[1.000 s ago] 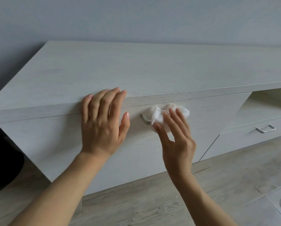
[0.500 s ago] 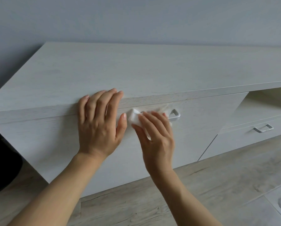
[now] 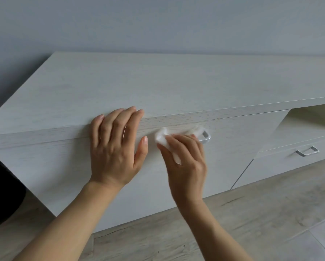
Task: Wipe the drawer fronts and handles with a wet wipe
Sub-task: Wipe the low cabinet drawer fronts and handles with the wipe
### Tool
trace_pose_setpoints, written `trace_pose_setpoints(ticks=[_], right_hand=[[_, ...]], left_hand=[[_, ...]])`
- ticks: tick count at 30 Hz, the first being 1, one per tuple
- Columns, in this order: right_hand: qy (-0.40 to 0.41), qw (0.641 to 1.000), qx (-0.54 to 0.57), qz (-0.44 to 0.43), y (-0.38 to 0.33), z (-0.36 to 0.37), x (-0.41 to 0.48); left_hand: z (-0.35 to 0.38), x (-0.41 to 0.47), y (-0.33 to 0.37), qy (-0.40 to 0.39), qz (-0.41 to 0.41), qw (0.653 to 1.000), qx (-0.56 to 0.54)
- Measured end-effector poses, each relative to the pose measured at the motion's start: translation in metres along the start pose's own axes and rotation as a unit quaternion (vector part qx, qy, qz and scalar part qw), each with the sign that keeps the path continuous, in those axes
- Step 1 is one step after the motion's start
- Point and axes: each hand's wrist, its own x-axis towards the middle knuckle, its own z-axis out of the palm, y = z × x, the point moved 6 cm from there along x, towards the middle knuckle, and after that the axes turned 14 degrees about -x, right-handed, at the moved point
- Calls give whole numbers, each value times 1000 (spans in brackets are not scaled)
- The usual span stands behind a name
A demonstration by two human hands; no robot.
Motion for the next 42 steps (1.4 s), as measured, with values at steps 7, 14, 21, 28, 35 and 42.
trace_pose_setpoints(ticks=[7, 14, 21, 28, 35, 42], right_hand=[[7, 1000, -14, 18, 15, -6, -3], [15, 1000, -15, 19, 16, -7, 1], [13, 998, -25, 48, 6, 3, -4], [20, 999, -14, 48, 8, 2, 0], [15, 998, -14, 60, 40, -14, 1], [14, 999, -5, -31, 2, 3, -3]], left_hand=[[0, 1, -1, -1, 0, 1000, 1], [0, 1, -2, -8, 8, 1000, 1], [-1, 1, -1, -6, 3, 1000, -3], [0, 0, -3, -6, 13, 1000, 4], [0, 1, -2, -2, 6, 1000, -2], [1, -1, -2, 8, 5, 1000, 4]])
